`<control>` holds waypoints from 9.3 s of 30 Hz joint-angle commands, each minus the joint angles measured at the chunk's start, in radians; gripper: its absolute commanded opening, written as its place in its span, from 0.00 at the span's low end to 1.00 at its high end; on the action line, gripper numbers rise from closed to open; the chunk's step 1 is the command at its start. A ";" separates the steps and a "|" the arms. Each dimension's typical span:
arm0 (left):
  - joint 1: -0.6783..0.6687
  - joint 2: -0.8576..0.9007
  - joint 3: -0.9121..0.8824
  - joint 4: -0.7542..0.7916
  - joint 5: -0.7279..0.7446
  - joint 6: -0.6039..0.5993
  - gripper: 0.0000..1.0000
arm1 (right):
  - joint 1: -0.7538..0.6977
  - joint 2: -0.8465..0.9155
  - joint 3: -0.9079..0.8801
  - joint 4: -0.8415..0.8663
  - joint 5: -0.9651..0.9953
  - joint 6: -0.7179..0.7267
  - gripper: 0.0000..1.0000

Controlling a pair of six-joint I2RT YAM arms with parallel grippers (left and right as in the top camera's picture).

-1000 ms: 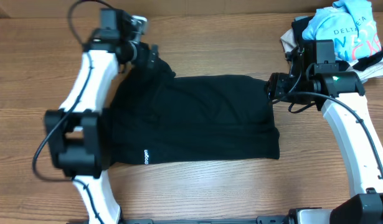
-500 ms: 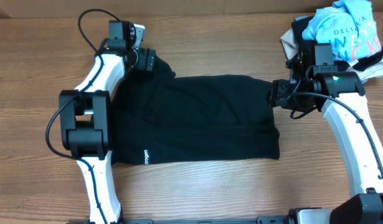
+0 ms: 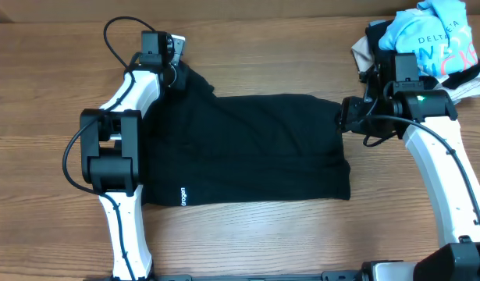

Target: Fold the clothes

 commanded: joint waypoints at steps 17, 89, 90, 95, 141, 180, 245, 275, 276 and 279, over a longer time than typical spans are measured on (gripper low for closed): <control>-0.007 -0.246 0.047 -0.299 0.005 -0.151 0.04 | 0.002 0.230 0.012 0.332 0.035 -0.008 0.34; 0.043 -0.286 0.219 -0.787 0.019 -0.174 0.04 | -0.034 0.447 0.148 0.338 0.101 -0.015 0.04; 0.044 -0.286 0.241 -0.813 0.019 -0.174 0.04 | -0.038 0.426 0.160 0.300 0.101 -0.015 0.04; 0.045 -0.286 0.355 -0.974 0.019 -0.174 0.04 | -0.047 0.326 0.191 0.132 0.080 -0.014 0.04; 0.043 -0.397 0.319 -1.142 0.127 -0.110 0.89 | -0.143 0.251 -0.384 0.183 -0.273 -0.033 0.67; 0.048 -0.483 0.393 -1.039 0.046 -0.110 1.00 | 0.088 0.085 -0.093 -0.053 -0.198 0.034 0.04; 0.045 -0.467 0.393 -0.949 0.110 -0.109 1.00 | 0.221 0.120 0.111 -0.118 0.285 0.204 1.00; 0.174 -0.711 0.393 -1.248 0.145 -0.119 1.00 | 0.221 0.120 0.111 -0.039 0.199 0.203 1.00; 0.178 -0.722 0.393 -1.271 0.130 -0.122 1.00 | 0.221 0.120 0.111 -0.039 0.196 0.205 1.00; 0.180 -0.741 0.384 -1.345 0.079 -0.146 1.00 | 0.212 0.120 0.111 -0.025 0.174 0.208 1.00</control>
